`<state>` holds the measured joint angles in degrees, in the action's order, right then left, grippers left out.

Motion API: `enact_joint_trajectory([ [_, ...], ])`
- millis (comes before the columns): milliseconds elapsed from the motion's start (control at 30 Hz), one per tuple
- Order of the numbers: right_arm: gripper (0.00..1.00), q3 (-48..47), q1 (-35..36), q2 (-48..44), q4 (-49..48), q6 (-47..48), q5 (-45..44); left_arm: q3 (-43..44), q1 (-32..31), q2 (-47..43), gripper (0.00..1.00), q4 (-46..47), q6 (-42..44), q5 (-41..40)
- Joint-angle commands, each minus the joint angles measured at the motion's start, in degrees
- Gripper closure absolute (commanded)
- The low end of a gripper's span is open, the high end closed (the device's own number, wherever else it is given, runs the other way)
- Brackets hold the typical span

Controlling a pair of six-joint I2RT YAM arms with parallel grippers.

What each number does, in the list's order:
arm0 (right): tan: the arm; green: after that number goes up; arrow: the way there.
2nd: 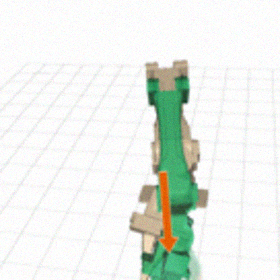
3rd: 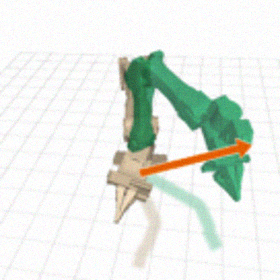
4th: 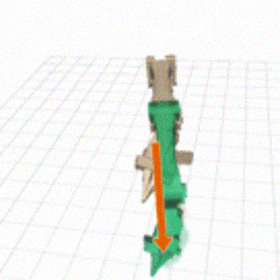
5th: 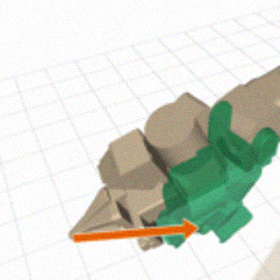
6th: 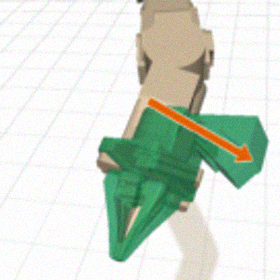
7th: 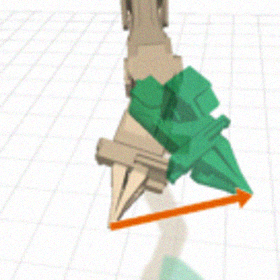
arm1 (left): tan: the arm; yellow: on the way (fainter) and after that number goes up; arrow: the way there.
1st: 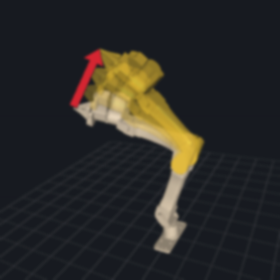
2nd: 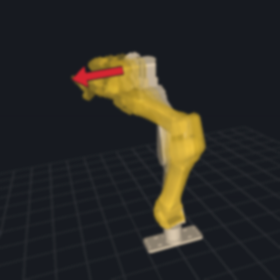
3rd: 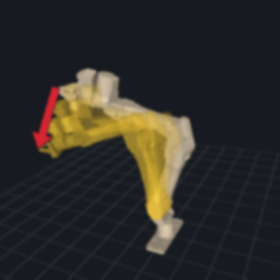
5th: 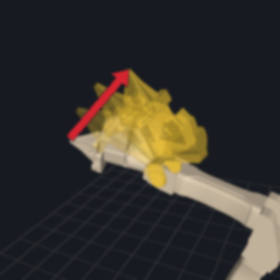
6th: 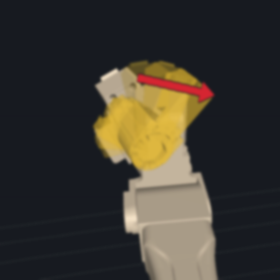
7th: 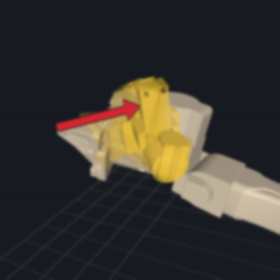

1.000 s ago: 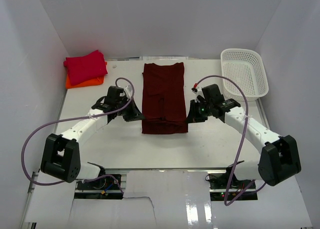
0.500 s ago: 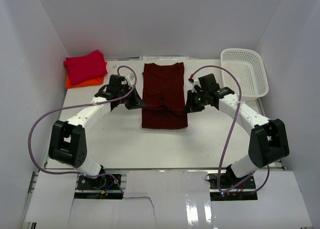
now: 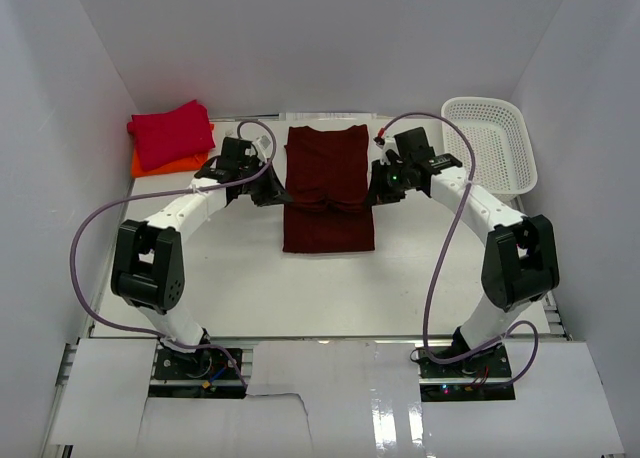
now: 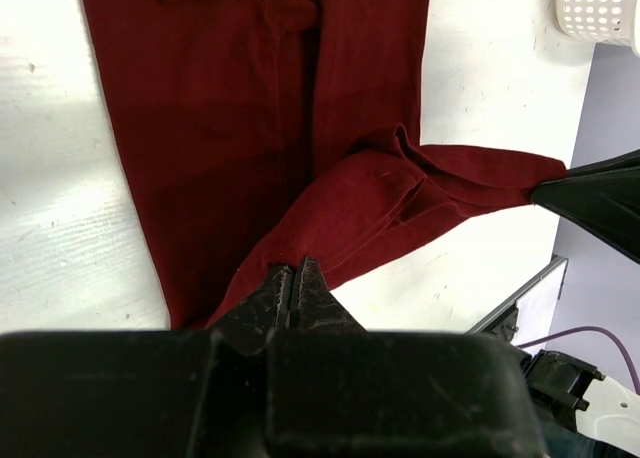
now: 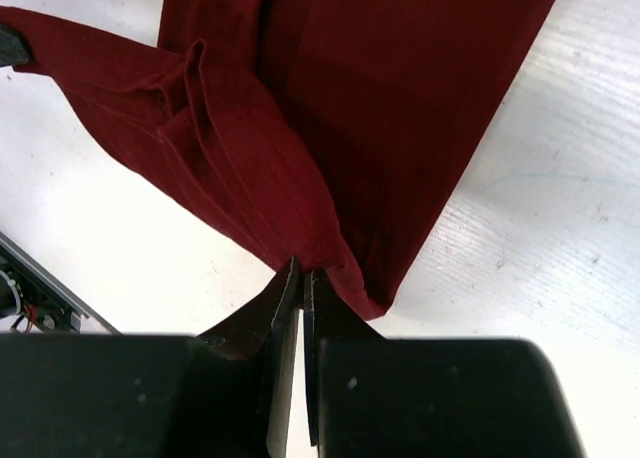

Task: Fold and stack the t-shirts
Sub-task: Fold the folded rectangular tshirt in 1/3 of the way

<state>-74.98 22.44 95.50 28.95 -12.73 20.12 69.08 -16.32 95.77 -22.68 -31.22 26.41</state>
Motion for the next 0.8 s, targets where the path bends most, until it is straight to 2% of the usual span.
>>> enact_joint_trajectory([
  [0, 0.92, -4.55, -0.64, 1.70, 0.76, 1.66, 1.06, 3.69, 0.76, 0.21, 1.00, -0.09, 1.43, 1.09],
  [767, 0.92, -14.93, -2.75, 11.54, 1.99, 2.45, 1.59, 13.89, 1.73, 10.75, 1.00, -1.32, 3.19, 1.27],
])
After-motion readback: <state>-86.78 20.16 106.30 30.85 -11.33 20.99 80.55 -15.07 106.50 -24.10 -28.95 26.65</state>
